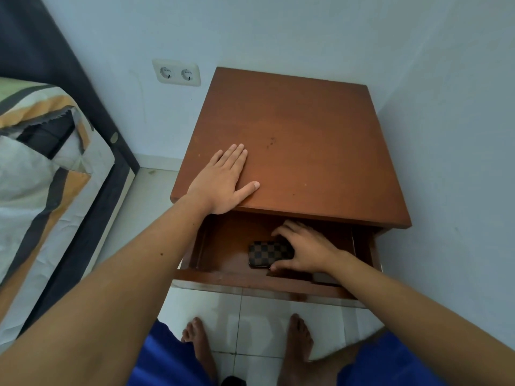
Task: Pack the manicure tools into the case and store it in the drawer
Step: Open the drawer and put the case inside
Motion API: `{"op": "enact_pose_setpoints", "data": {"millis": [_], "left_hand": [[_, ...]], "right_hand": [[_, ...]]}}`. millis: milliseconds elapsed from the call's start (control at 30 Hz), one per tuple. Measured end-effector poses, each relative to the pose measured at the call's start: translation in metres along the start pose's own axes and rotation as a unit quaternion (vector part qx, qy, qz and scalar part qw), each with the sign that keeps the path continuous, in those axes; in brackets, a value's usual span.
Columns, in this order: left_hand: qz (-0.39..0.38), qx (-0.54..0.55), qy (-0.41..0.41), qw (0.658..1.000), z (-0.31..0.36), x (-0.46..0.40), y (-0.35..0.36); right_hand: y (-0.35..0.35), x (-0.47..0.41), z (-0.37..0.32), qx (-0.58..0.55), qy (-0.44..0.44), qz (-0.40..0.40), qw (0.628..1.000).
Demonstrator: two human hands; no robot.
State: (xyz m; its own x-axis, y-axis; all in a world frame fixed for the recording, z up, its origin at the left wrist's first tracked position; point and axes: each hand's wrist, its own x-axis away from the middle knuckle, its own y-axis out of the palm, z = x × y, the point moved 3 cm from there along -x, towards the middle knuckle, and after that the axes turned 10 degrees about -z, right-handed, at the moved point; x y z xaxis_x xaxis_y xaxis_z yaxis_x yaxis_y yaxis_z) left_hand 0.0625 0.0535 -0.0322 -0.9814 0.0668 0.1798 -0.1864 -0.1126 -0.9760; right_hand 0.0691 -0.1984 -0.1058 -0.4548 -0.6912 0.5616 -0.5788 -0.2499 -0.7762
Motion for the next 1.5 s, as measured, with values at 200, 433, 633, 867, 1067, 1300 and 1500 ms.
{"op": "enact_pose_setpoints", "data": {"millis": [200, 433, 633, 867, 1067, 1300, 1500], "left_hand": [[-0.005, 0.000, -0.003, 1.000, 0.001, 0.000, -0.001], [-0.004, -0.003, -0.005, 1.000, 0.002, 0.001, -0.001], [-0.005, -0.005, -0.007, 1.000, 0.003, 0.003, -0.001], [-0.007, -0.003, -0.009, 1.000, 0.002, 0.002, 0.000], [-0.008, -0.004, -0.009, 1.000, 0.002, 0.001, 0.001], [-0.008, -0.006, -0.003, 1.000, 0.001, 0.001, 0.000], [-0.015, -0.003, -0.001, 1.000, 0.000, 0.000, 0.000]], "right_hand": [[-0.016, 0.059, -0.005, -0.140, -0.057, 0.071, 0.986], [-0.032, 0.112, -0.020, -0.102, -0.146, 0.247, 0.953], [-0.033, 0.108, -0.019, 0.010, -0.049, 0.149, 0.988], [-0.035, 0.104, -0.014, 0.026, -0.032, 0.170, 0.985], [-0.035, 0.101, -0.008, -0.016, -0.034, 0.233, 0.972], [-0.029, 0.087, 0.004, -0.050, -0.055, 0.318, 0.945], [-0.035, 0.074, 0.008, -0.026, -0.057, 0.401, 0.914]]}}
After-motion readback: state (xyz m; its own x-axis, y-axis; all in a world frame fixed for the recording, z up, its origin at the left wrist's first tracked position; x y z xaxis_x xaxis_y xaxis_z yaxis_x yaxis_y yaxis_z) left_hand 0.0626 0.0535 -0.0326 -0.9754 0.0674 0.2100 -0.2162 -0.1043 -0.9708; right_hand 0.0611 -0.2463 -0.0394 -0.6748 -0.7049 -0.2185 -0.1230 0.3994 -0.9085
